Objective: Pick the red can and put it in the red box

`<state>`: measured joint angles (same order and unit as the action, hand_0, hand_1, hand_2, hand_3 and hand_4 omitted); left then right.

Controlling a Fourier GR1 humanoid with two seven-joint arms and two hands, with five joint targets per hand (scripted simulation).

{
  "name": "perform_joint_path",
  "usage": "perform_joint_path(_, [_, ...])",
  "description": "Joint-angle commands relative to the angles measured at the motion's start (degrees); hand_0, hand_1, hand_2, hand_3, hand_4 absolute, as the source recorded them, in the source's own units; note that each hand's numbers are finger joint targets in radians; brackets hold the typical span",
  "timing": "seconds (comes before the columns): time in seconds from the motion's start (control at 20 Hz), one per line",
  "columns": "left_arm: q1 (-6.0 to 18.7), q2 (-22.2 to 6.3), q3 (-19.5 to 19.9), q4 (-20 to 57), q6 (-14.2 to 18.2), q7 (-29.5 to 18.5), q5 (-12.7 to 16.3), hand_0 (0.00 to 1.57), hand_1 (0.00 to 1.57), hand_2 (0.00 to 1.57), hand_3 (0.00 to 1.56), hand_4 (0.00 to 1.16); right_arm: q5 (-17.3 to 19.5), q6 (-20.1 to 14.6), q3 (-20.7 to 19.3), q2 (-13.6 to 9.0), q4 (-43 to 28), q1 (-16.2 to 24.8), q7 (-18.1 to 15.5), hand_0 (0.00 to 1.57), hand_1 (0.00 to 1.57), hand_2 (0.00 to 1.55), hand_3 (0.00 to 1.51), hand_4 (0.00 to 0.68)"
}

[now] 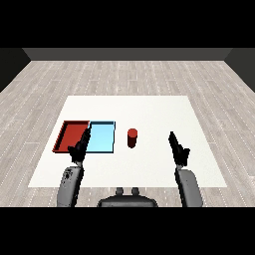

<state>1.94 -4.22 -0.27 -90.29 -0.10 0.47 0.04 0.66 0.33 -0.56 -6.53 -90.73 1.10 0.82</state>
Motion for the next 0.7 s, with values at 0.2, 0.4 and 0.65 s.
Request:
perform_joint_path(0.2, [-0.8,0.2,1.0,-0.7,-1.0,1.9,0.7,0.00,0.00,0.00,0.00,0.00,-3.1,4.0,-3.9,-0.6,6.0,-5.3,-1.9,0.00,0.00,0.00,0.00,0.000])
perform_joint_path(0.4, [4.4,1.3,3.0,-3.0,-1.3,-15.4,2.0,0.00,0.00,0.00,0.00,0.00,-6.2,7.2,-4.0,0.6,0.8,-5.3,-16.6,0.00,0.00,0.00,0.00,0.000])
perform_joint_path(0.65, [0.1,3.5,1.9,-0.7,-0.7,-23.7,0.3,0.00,0.00,0.00,0.00,0.00,-4.3,7.7,-3.4,2.3,8.4,-6.6,-24.3,0.00,0.00,0.00,0.00,0.000])
